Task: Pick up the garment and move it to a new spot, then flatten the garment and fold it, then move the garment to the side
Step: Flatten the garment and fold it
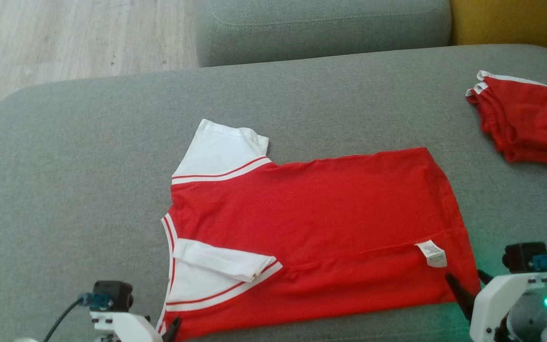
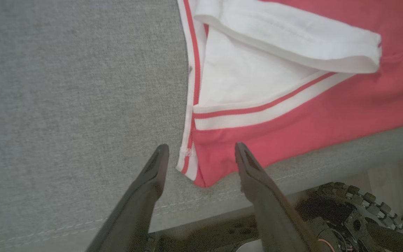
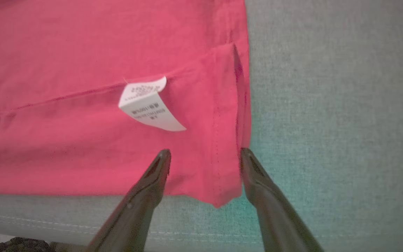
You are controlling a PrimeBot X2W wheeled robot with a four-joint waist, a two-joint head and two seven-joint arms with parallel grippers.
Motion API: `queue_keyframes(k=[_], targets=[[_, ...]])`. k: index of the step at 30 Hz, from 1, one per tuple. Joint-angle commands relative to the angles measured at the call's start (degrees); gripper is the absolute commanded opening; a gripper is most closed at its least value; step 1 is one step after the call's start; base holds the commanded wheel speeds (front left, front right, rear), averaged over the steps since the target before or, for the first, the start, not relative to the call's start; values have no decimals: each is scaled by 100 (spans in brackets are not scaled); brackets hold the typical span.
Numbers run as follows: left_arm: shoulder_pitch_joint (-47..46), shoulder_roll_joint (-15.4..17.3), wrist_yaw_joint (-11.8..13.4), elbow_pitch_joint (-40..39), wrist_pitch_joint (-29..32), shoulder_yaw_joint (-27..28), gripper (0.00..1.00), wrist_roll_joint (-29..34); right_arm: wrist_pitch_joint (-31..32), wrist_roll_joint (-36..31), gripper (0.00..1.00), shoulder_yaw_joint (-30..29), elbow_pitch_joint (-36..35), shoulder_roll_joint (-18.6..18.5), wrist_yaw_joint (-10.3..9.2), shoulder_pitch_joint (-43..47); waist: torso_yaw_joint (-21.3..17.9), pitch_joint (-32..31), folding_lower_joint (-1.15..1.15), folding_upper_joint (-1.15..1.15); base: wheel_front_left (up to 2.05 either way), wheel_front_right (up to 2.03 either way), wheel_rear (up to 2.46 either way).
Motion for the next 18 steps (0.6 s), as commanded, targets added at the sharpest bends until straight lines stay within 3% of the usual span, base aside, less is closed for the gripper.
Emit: queue_keyframes(k=[1,5,10,15,18], targets=[[-346,201,43,-171,-53,295,100,49,-57,-54,100,-2,-350,-70,-4,-110,-1,-2,0,0,0,0,0],[-565,252,46,-280,-128,418,100,100,-294,19,100,-110,-638,-10,-4,-242,6,19,0,0,0,0,0],[-1429,430,-134,-434,-16,588,100,290,-757,25,100,-479,-722,120,-4,-957,-25,236,0,0,0,0,0],[-2742,368,-722,-103,467,547,100,292,-758,19,100,-449,-3,88,-4,-2097,-64,728,0,0,0,0,0],[-3866,85,-1283,627,893,432,100,201,-703,126,100,-308,884,-11,-4,-2978,-56,1153,0,0,0,0,0]])
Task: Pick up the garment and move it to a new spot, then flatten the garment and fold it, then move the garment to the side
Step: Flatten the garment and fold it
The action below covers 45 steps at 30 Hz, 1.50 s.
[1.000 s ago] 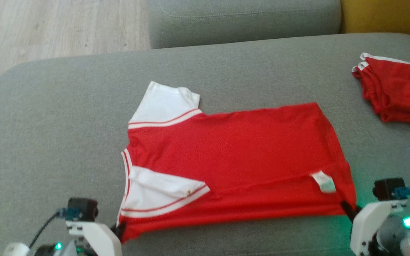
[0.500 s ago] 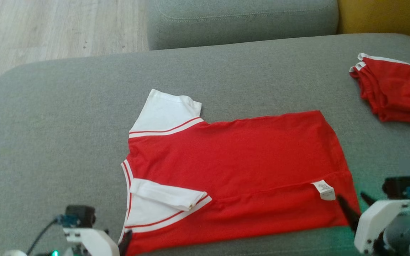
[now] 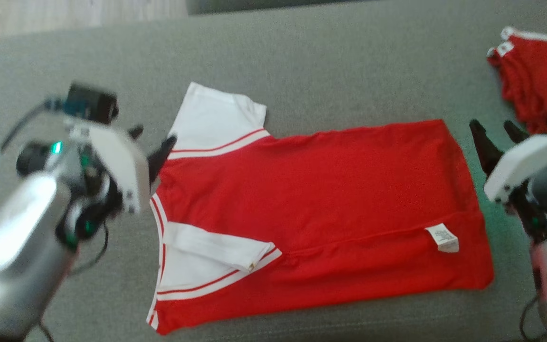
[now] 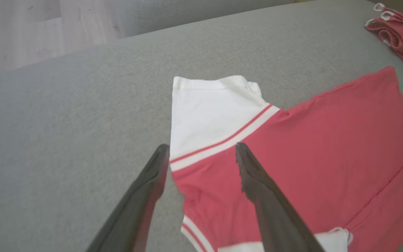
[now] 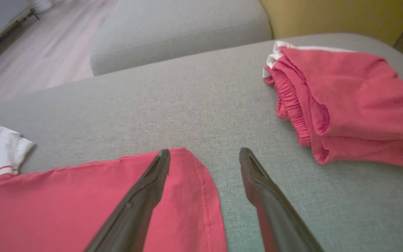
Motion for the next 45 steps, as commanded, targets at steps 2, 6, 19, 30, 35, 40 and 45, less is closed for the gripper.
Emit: queue_keyframes(k=[2,6,19,30,35,40,45], targets=[[-738,35,-236,257,173,250,100,-92,51,144,100,292,196,-135,-4,-458,-28,426,-1,0,0,0,0],[-1599,-246,-753,1155,476,191,100,-260,141,428,100,826,896,-195,-4,-1095,-111,758,-1,0,0,0,0],[-3167,-608,-1249,3202,1227,-362,100,-526,317,1478,100,2609,1940,-307,-4,-2141,-506,1391,-1,0,0,0,0],[-3544,-514,-1254,3750,1112,-839,100,-569,408,2000,75,3520,1752,-488,-4,-2308,-765,1509,-1,0,0,0,0],[-3642,-510,-1255,3977,880,-998,0,-588,206,2154,0,3801,1712,-631,-4,-2340,-765,1438,-1,0,0,0,0],[-3710,-494,-1255,4208,440,-1069,0,-577,-491,2172,0,3715,1913,-691,-4,-2447,-709,1307,-1,0,0,0,0],[-3724,-506,-1255,4339,136,-1130,0,-675,-1325,1974,0,3458,2416,-594,-4,-2592,-602,1124,-1,0,0,0,0]])
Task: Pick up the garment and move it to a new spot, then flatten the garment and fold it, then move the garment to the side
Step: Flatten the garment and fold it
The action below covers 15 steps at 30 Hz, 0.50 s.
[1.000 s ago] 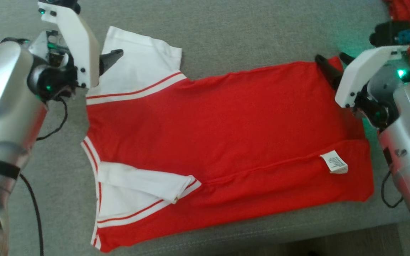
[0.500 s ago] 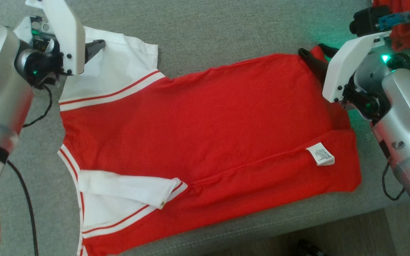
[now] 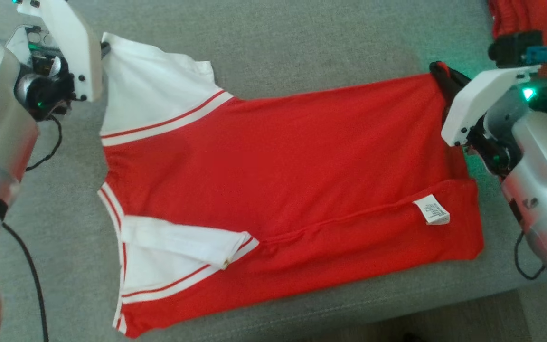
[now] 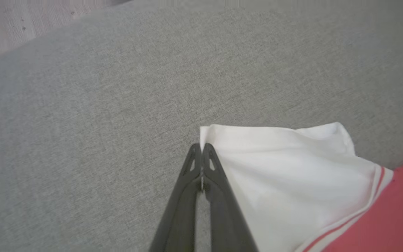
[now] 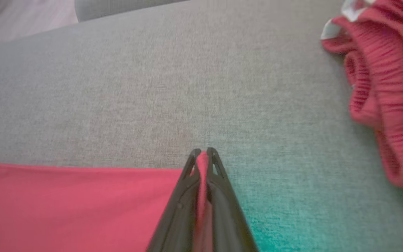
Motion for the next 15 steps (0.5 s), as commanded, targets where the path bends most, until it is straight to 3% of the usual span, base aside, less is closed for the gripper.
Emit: queue_keyframes(k=[1,8,15], targets=[[-385,245,7,-63,-98,155,0,-97,-208,-77,0,-65,-6,10,-4,-70,69,-109,0,0,0,0,0],[-123,285,7,-348,-235,-115,0,-400,-826,-172,0,-95,406,153,-4,-11,279,-573,0,0,0,0,0],[292,641,7,-1069,-42,-508,0,-851,-1009,-112,0,154,503,4,-4,334,457,-1145,0,0,0,0,0]])
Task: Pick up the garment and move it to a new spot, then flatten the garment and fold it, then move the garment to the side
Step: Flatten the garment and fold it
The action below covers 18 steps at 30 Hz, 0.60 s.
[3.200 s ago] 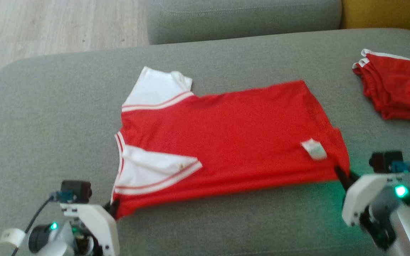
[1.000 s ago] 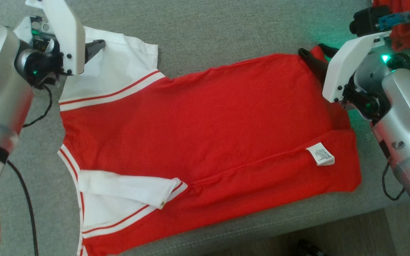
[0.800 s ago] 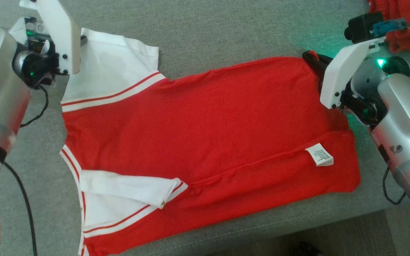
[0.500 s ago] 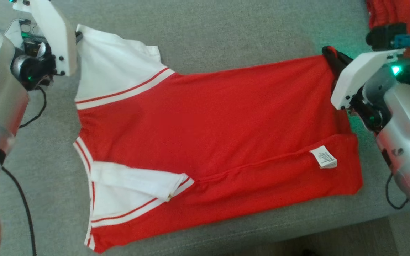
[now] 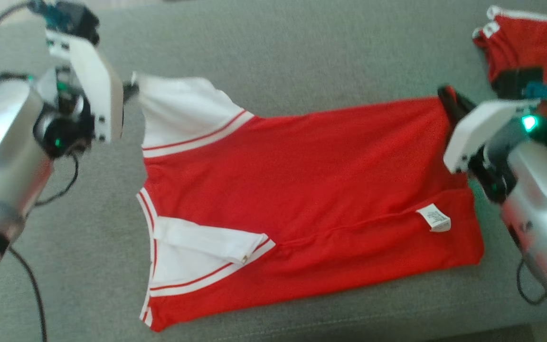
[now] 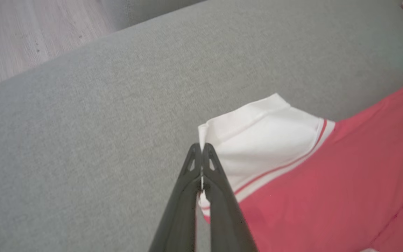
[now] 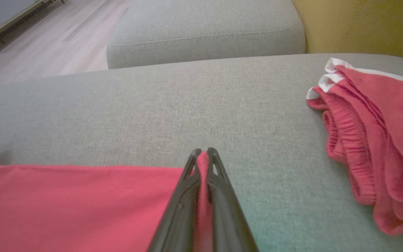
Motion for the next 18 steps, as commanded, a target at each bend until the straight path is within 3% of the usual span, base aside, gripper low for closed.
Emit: queue_keyframes(k=[1,18], targets=[[-165,366,8,-265,61,124,0,-121,-79,32,0,107,-103,-107,-4,167,125,-289,0,0,0,0,0],[757,1629,8,-2667,1807,-533,0,-1778,94,549,0,880,-141,-687,-4,716,450,-936,0,0,0,0,0]])
